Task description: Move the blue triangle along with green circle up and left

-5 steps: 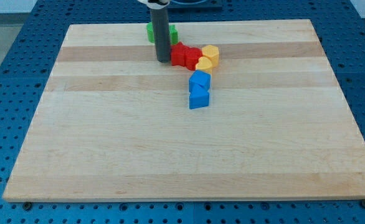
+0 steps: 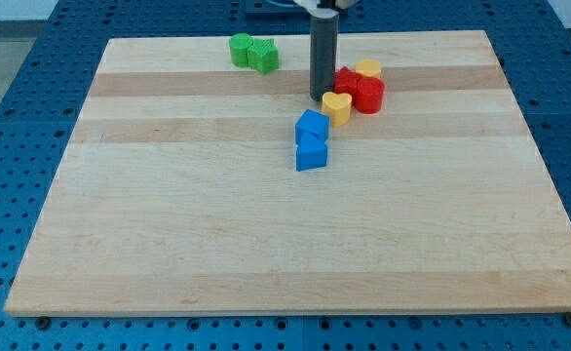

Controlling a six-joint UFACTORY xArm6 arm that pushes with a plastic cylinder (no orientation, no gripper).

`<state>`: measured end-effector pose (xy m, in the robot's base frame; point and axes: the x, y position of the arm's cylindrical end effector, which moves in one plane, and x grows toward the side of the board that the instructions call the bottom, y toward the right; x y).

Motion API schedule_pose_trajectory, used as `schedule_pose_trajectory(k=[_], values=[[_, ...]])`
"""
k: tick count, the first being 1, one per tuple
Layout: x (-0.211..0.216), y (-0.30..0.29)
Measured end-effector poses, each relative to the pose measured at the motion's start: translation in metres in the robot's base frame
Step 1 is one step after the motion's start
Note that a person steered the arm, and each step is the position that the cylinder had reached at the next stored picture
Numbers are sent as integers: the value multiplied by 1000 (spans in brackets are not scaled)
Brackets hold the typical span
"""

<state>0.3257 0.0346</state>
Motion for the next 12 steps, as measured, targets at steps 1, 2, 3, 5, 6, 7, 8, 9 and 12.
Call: schedule_pose_trajectory(k=[1, 2, 3, 5, 6, 7, 8, 9, 12], values=[[0, -12], [0, -39], [19, -47], [58, -29], [57, -18], [49, -9], [39, -4], [39, 14], [35, 9]])
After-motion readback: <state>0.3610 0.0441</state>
